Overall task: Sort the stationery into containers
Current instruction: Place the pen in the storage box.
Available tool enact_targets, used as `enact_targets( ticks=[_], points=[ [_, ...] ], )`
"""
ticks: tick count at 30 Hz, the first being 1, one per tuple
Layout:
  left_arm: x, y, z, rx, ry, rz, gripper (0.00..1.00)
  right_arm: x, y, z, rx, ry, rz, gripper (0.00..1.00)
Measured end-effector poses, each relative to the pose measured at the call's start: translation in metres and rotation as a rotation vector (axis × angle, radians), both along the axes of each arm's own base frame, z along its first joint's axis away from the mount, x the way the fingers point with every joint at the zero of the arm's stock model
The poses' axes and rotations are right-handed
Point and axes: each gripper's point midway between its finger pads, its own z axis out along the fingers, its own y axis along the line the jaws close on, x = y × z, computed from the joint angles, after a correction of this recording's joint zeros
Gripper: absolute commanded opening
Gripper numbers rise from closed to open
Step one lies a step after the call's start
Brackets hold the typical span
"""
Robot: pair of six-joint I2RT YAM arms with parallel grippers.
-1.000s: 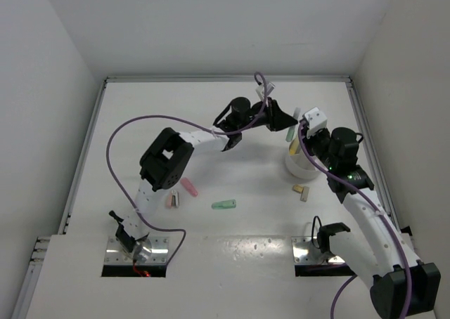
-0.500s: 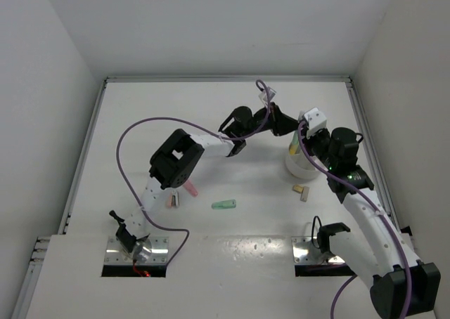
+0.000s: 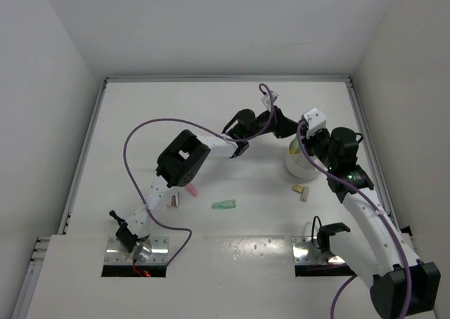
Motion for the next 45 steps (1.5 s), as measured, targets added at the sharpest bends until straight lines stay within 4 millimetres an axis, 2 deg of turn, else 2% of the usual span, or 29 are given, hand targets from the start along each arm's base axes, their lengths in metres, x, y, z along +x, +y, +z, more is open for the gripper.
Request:
enact_targets(
  ticks=[5, 14, 24, 29, 34, 38, 39, 40, 42, 45],
  points=[
    [0.001, -0.001, 0.002, -0.006, -0.006, 0.0, 0.0, 0.0, 0.0, 0.0, 0.0, 0.0, 0.0, 0.0],
    [0.004, -0.004, -0.021, 0.021, 0.016, 0.001, 0.0, 0.0, 0.0, 0.0, 0.0, 0.0, 0.0, 0.0],
    [0.005, -0.003, -0.026, 0.039, -0.003, 0.007, 0.0, 0.0, 0.0, 0.0, -0.001, 0.001, 0.0, 0.0],
    [0.004, 0.0, -0.045, 0.087, -0.002, 0.017, 0.0, 0.001, 0.0, -0.003, -0.002, 0.011, 0.0, 0.0],
    [0.001, -0.001, -0.052, 0.112, -0.023, 0.015, 0.0, 0.001, 0.0, -0.004, -0.002, 0.012, 0.0, 0.0],
    [0.001, -0.002, -0.055, 0.123, -0.036, 0.015, 0.1, 0.001, 0.0, -0.003, -0.002, 0.011, 0.0, 0.0],
    [0.001, -0.002, -0.055, 0.126, -0.038, 0.015, 0.24, 0.001, 0.0, -0.004, -0.002, 0.012, 0.0, 0.0],
    [0.001, -0.001, -0.055, 0.128, -0.039, 0.015, 0.3, 0.001, 0.0, -0.004, -0.002, 0.012, 0.0, 0.0],
    [0.001, -0.001, -0.055, 0.133, -0.039, 0.015, 0.4, 0.001, 0.0, -0.004, -0.002, 0.012, 0.0, 0.0],
    [0.002, -0.001, -0.057, 0.146, -0.039, 0.02, 0.48, 0.001, 0.0, -0.004, -0.002, 0.012, 0.0, 0.0]
  ],
)
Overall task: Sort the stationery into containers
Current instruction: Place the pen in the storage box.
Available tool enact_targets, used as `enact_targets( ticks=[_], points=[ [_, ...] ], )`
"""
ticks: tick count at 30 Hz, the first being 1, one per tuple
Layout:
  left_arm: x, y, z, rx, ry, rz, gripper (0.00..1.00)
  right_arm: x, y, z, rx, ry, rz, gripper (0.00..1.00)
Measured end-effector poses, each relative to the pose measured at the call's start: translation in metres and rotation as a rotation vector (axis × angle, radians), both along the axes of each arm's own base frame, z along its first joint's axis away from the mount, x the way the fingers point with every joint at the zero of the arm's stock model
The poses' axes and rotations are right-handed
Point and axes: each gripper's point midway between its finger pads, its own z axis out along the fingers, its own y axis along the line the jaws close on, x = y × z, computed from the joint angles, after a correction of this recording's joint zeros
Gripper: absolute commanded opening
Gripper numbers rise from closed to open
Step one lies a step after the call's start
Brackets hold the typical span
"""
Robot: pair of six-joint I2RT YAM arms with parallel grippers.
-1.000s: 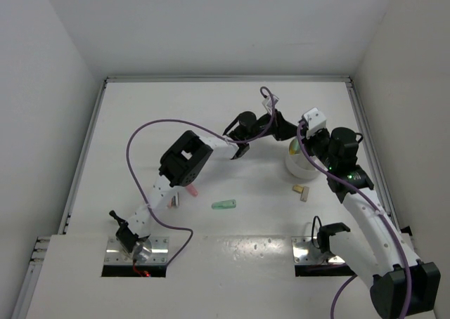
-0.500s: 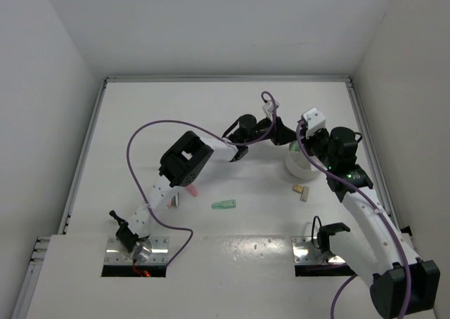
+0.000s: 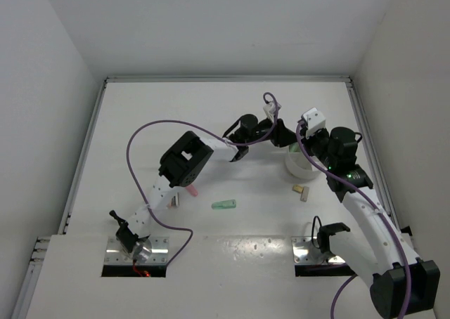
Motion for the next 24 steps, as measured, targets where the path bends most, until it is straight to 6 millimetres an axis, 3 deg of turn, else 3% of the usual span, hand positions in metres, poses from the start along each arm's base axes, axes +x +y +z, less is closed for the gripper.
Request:
enact_targets(
  ticks=[5, 6, 16, 20, 24],
  points=[
    [0.002, 0.001, -0.004, 0.025, 0.005, 0.01, 0.55, 0.0, 0.0, 0.0, 0.0, 0.0, 0.0, 0.0],
    [0.002, 0.001, -0.006, 0.032, 0.009, 0.01, 0.63, 0.0, 0.0, 0.0, 0.0, 0.0, 0.001, 0.0],
    [0.007, 0.003, -0.008, 0.058, 0.02, 0.027, 0.65, -0.001, 0.002, 0.0, 0.003, 0.001, 0.011, 0.0],
    [0.011, 0.005, 0.002, 0.046, 0.013, 0.033, 0.65, 0.0, 0.002, 0.0, 0.003, 0.0, 0.011, 0.0],
    [0.017, 0.005, 0.028, 0.022, -0.017, 0.039, 0.7, -0.001, 0.002, 0.0, 0.002, 0.001, 0.011, 0.0]
  ],
)
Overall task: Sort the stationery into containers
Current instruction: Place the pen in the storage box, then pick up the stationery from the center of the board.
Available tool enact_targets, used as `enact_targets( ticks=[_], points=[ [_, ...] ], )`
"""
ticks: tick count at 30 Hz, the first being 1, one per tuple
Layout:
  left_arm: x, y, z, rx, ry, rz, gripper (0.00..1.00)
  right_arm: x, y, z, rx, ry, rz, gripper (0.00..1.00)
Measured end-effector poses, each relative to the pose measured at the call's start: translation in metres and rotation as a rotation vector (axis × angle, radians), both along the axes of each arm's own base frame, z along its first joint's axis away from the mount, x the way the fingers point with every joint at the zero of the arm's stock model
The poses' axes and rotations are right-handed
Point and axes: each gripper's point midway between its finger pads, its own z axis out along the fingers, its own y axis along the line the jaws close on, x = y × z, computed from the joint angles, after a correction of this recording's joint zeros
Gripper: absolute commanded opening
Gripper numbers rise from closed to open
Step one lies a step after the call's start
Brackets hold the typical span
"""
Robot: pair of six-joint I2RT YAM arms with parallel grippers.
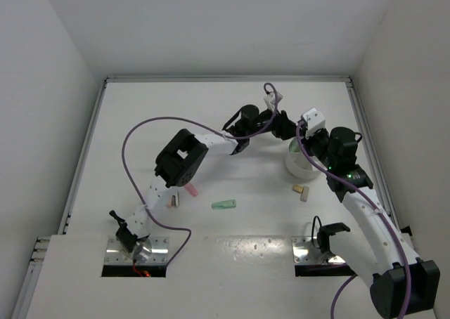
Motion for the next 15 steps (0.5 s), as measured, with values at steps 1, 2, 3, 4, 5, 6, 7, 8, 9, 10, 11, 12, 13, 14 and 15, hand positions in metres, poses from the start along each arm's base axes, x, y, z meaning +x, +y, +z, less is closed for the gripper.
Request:
enact_targets(
  ticks=[1, 2, 3, 4, 5, 6, 7, 8, 9, 10, 11, 12, 13, 14, 15],
  points=[
    [0.001, 0.0, 0.008, -0.007, -0.012, 0.001, 0.7, 0.0, 0.0, 0.0, 0.0, 0.0, 0.0, 0.0],
    [0.001, 0.0, 0.016, -0.013, -0.022, 0.003, 0.7, 0.0, 0.0, 0.0, -0.001, 0.0, 0.0, 0.0],
    [0.002, 0.001, 0.022, -0.018, -0.029, 0.004, 0.7, 0.0, 0.0, 0.0, -0.001, 0.0, 0.0, 0.0],
    [0.001, 0.002, 0.028, -0.025, -0.037, 0.005, 0.7, 0.0, 0.0, 0.0, -0.001, -0.001, 0.0, 0.0],
    [0.002, 0.003, 0.034, -0.03, -0.044, 0.009, 0.71, 0.0, 0.0, 0.0, -0.001, -0.001, 0.0, 0.0],
    [0.002, 0.004, 0.039, -0.034, -0.049, 0.015, 0.71, 0.0, 0.0, 0.0, -0.001, -0.001, 0.0, 0.0],
    [0.003, 0.006, 0.043, -0.036, -0.051, 0.024, 0.71, 0.0, 0.0, 0.0, -0.001, -0.001, 0.002, 0.0],
    [0.004, 0.01, 0.047, -0.036, -0.052, 0.035, 0.68, 0.0, 0.0, 0.0, -0.001, 0.0, 0.003, 0.0],
    [0.005, 0.016, 0.049, -0.034, -0.045, 0.055, 0.6, 0.0, 0.0, 0.0, 0.0, 0.0, 0.003, 0.0],
    [0.006, 0.024, 0.049, -0.025, -0.028, 0.08, 0.43, 0.0, 0.001, 0.0, 0.0, 0.0, 0.004, 0.0],
    [0.01, 0.034, 0.049, -0.016, -0.006, 0.12, 0.0, 0.0, 0.001, 0.0, 0.0, 0.0, 0.004, 0.18],
    [0.013, 0.047, 0.047, 0.002, 0.019, 0.169, 0.0, 0.0, 0.001, 0.0, 0.001, 0.0, 0.004, 0.4],
    [0.017, 0.063, 0.045, 0.028, 0.046, 0.224, 0.0, -0.001, 0.001, 0.0, 0.002, 0.002, 0.008, 0.64],
    [0.02, 0.08, 0.041, 0.063, 0.081, 0.291, 0.0, -0.001, 0.002, -0.001, 0.001, 0.006, 0.014, 0.82],
    [0.023, 0.1, 0.037, 0.105, 0.118, 0.378, 0.0, -0.003, 0.005, -0.003, -0.005, 0.01, 0.036, 0.96]
  ],
)
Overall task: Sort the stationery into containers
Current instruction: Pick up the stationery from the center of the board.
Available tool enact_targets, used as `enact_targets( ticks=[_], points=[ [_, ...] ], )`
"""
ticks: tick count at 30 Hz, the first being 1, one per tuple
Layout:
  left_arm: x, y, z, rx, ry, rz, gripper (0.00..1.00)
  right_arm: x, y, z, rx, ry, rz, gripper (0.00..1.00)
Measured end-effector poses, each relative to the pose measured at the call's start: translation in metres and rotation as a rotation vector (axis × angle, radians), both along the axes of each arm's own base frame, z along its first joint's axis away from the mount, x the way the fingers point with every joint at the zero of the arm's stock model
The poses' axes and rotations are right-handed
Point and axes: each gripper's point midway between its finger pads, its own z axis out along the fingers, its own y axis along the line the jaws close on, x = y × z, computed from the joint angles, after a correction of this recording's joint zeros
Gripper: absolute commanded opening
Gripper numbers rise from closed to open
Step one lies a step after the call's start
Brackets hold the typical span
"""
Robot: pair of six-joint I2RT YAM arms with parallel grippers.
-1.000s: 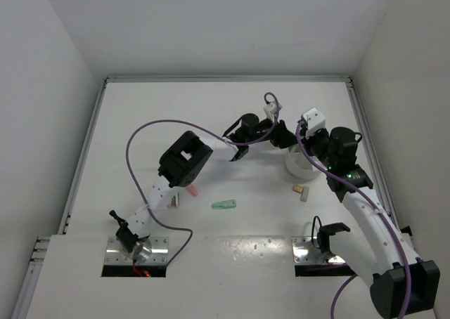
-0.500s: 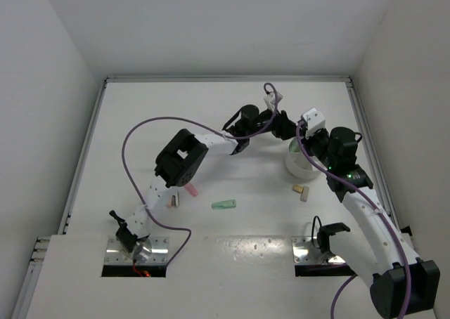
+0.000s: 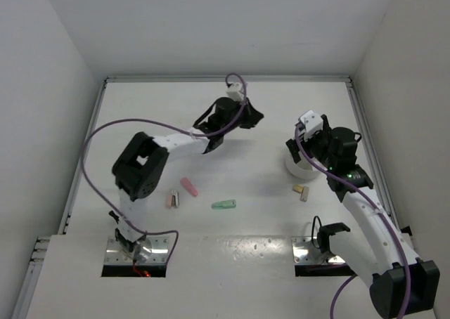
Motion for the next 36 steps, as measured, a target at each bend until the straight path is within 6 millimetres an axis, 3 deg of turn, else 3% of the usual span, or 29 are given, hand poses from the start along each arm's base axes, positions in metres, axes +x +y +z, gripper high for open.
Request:
enact_targets(
  ticks=[2, 4, 5, 6, 7, 9, 10, 11, 12, 13, 16, 18, 20, 21, 22, 25, 27, 28, 29, 36],
  points=[
    [0.001, 0.041, -0.004, 0.086, 0.076, 0.169, 0.0, -0.006, 0.006, -0.007, -0.01, 0.028, 0.053, 0.98],
    [-0.01, 0.079, -0.001, 0.161, 0.137, 0.3, 0.01, -0.016, 0.018, -0.017, -0.033, 0.075, 0.149, 0.64],
    [-0.017, 0.097, 0.003, 0.182, 0.164, 0.353, 0.15, -0.023, 0.025, -0.024, -0.044, 0.117, 0.211, 0.53],
    [-0.026, 0.114, 0.007, 0.199, 0.188, 0.392, 0.57, -0.029, 0.033, -0.03, -0.048, 0.156, 0.273, 0.34],
    [-0.036, 0.135, 0.009, 0.217, 0.209, 0.428, 0.73, -0.035, 0.043, -0.034, -0.046, 0.202, 0.343, 0.21],
    [-0.053, 0.176, 0.011, 0.237, 0.246, 0.501, 0.93, -0.045, 0.061, -0.04, -0.037, 0.298, 0.456, 0.04],
    [-0.059, 0.204, 0.011, 0.239, 0.261, 0.555, 0.97, -0.047, 0.071, -0.04, -0.037, 0.342, 0.506, 0.0],
    [-0.066, 0.233, 0.008, 0.25, 0.28, 0.614, 1.0, -0.046, 0.082, -0.04, -0.043, 0.374, 0.555, 0.04],
    [-0.072, 0.259, 0.007, 0.261, 0.29, 0.67, 1.0, -0.044, 0.096, -0.044, -0.05, 0.42, 0.604, 0.14],
    [-0.078, 0.288, 0.007, 0.266, 0.299, 0.738, 1.0, -0.043, 0.11, -0.05, -0.061, 0.463, 0.65, 0.37],
    [-0.1, 0.338, 0.019, 0.25, 0.292, 0.852, 1.0, -0.05, 0.15, -0.07, -0.104, 0.578, 0.776, 0.63],
    [-0.11, 0.353, 0.036, 0.229, 0.258, 0.883, 1.0, -0.061, 0.177, -0.081, -0.142, 0.632, 0.852, 0.65],
    [-0.116, 0.367, 0.047, 0.225, 0.228, 0.92, 0.93, -0.074, 0.207, -0.092, -0.197, 0.656, 0.922, 0.67],
    [-0.119, 0.374, 0.049, 0.228, 0.22, 0.939, 0.87, -0.08, 0.219, -0.099, -0.223, 0.666, 0.951, 0.67],
    [-0.12, 0.38, 0.05, 0.233, 0.218, 0.956, 0.69, -0.087, 0.229, -0.105, -0.25, 0.673, 0.972, 0.67],
    [-0.123, 0.393, 0.039, 0.262, 0.238, 0.993, 0.56, -0.11, 0.245, -0.132, -0.352, 0.707, 0.985, 0.68],
    [-0.124, 0.4, 0.031, 0.282, 0.258, 1.005, 0.61, -0.119, 0.249, -0.146, -0.411, 0.713, 0.968, 0.68],
    [-0.125, 0.405, 0.027, 0.289, 0.27, 1.014, 0.71, -0.121, 0.25, -0.151, -0.436, 0.715, 0.958, 0.68],
    [-0.125, 0.409, 0.026, 0.297, 0.277, 1.021, 0.74, -0.122, 0.252, -0.156, -0.456, 0.715, 0.945, 0.68],
    [-0.124, 0.41, 0.021, 0.297, 0.295, 0.999, 0.78, -0.119, 0.265, -0.186, -0.583, 0.708, 0.843, 0.64]
  ],
)
